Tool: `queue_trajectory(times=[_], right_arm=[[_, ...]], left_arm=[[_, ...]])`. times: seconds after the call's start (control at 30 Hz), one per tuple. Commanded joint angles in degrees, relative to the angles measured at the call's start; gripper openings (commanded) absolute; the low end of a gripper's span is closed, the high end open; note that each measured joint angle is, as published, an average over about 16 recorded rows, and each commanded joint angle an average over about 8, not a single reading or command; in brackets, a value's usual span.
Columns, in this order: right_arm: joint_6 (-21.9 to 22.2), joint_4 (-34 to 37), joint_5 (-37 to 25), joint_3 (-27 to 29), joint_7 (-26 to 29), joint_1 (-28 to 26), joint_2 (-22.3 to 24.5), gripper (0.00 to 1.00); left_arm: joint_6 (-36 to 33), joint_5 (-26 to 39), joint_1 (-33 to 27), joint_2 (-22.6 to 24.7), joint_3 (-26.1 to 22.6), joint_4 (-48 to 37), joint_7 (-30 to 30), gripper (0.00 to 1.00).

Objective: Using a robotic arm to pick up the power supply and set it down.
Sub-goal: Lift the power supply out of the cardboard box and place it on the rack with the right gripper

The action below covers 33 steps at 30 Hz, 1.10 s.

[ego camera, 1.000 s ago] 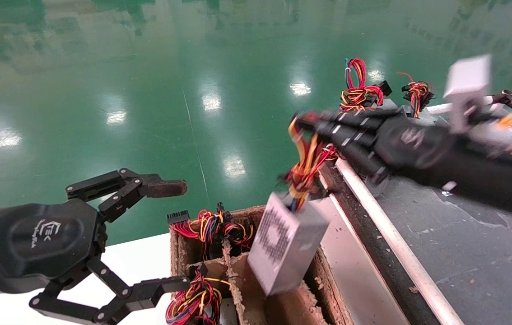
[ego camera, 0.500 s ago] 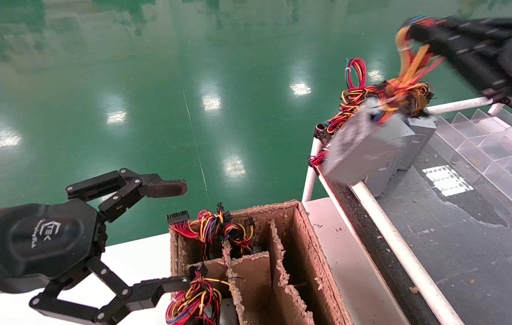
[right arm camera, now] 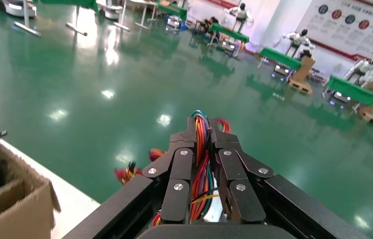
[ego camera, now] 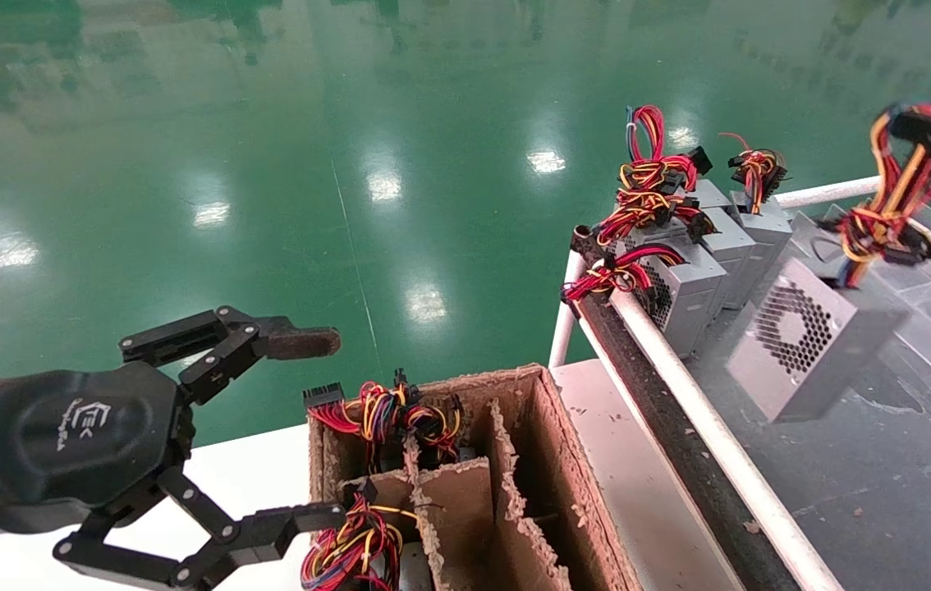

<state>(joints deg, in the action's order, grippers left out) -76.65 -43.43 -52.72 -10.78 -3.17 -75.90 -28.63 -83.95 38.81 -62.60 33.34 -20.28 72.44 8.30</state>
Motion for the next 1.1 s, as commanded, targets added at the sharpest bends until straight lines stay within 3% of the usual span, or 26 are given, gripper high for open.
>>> queue_trajectory(times=[0.03,0.4,1.07,1.1], right_arm=[[-1.1,1.4,0.1,0.1,-0.7,0.5,0.8,0.0],[-4.1,6.3,-2.4,-2.2,-2.1,0.5,-0.9,0.0],[-2.6,14.8,-10.4,-7.7,-6.7,-10.4,-12.0,0.0],[-2.7,15.4,-10.7,-7.9,-7.0,-10.9,-12.4,0.05]], left_arm=[[0.0,0.0,0.0,0.0,0.0,0.0,0.0,1.0],[0.0,0.0,0.0,0.0,0.0,0.0,0.0,1.0],[0.0,0.0,0.0,0.0,0.0,0.0,0.0,1.0],[0.0,0.0,0.0,0.0,0.0,0.0,0.0,1.0]])
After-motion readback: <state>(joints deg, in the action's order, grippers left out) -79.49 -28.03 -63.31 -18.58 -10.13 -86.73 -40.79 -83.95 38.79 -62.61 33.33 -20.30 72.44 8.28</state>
